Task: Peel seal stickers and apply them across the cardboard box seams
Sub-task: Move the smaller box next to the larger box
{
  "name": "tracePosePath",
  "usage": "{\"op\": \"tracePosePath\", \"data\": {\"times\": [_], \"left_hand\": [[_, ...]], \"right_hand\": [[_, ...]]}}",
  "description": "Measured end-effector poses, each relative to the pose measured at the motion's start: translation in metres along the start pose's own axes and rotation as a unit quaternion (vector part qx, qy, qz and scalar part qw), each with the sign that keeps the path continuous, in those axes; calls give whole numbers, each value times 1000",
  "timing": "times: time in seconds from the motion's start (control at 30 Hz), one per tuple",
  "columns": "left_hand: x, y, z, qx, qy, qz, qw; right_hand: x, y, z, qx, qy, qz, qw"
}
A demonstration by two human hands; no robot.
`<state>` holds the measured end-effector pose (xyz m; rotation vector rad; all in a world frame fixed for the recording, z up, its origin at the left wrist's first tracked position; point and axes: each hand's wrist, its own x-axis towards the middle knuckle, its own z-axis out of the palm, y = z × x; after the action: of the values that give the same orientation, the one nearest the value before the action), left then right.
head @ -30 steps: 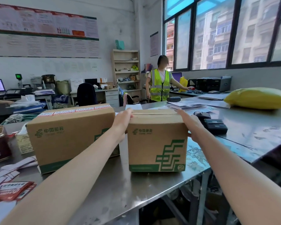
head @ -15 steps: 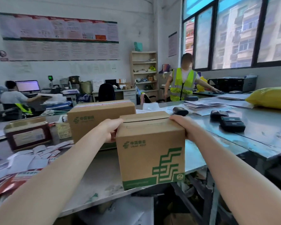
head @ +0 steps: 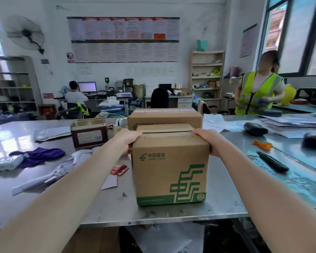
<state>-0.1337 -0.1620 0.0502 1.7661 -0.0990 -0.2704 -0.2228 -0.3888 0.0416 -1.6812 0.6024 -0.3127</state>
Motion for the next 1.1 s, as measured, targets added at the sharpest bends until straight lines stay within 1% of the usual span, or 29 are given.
{"op": "tracePosePath", "data": {"times": [0.27, 0.37, 0.43, 0.5, 0.53, 0.6, 0.67, 0.77, 0.83, 0.9, 1.0, 1.1], "left_hand": [[27, 2, 1, -18, 12, -1, 1000], [33, 2, 2, -13, 7, 6, 1000], [32, 3, 0, 13, 4, 17, 1000], [34, 4, -4, 41, 1, 31, 999], [36, 5, -9, 52, 0, 39, 998], [39, 7, -18, 61, -4, 46, 997], [42, 7, -28, 72, -2, 51, 996], [41, 5, -45, 85, 8, 63, 994], [41, 0, -60, 97, 16, 52, 994], [44, -9, -78, 122, 27, 40, 991], [46, -29, -107, 183, 40, 21, 982], [47, -56, -135, 269, 27, 20, 963]], "right_hand": [[25, -8, 6, -68, 0, -12, 998], [30, -13, 7, -127, 15, -36, 991], [33, -18, 6, -231, 40, -78, 969], [33, -27, 9, -347, 69, -127, 927], [30, -32, 14, -383, 78, -144, 909], [21, -45, 29, -414, 77, -184, 888], [5, -57, 52, -400, 46, -235, 885], [-25, -67, 95, -350, -40, -294, 888], [-41, -67, 126, -343, -78, -324, 878], [-50, -62, 161, -339, -94, -355, 866], [-56, -46, 212, -379, -92, -384, 837], [-55, -14, 254, -436, -124, -370, 811]]}}
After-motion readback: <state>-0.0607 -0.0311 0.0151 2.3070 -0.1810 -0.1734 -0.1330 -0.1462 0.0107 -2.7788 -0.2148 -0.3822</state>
